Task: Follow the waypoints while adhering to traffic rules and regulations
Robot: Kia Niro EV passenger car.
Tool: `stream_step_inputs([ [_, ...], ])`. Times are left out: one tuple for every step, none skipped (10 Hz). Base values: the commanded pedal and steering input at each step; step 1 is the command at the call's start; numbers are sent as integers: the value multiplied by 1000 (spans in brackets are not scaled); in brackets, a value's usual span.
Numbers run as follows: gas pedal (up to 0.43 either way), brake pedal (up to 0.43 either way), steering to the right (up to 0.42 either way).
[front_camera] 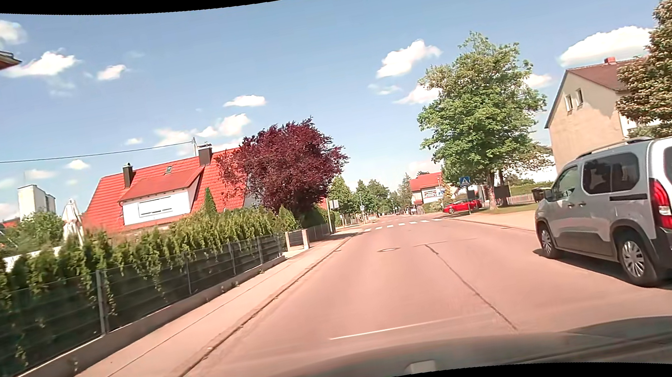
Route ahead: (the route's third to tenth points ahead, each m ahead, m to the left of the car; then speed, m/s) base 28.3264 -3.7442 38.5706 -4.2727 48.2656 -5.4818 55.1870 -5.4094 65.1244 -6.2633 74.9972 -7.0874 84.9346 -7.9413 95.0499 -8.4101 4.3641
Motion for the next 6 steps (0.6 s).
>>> stream_step_inputs([
  [177, 0, 120],
  [177, 0, 103],
  [177, 0, 93],
  [177, 0, 87],
  [177, 0, 84],
  [177, 0, 86],
])
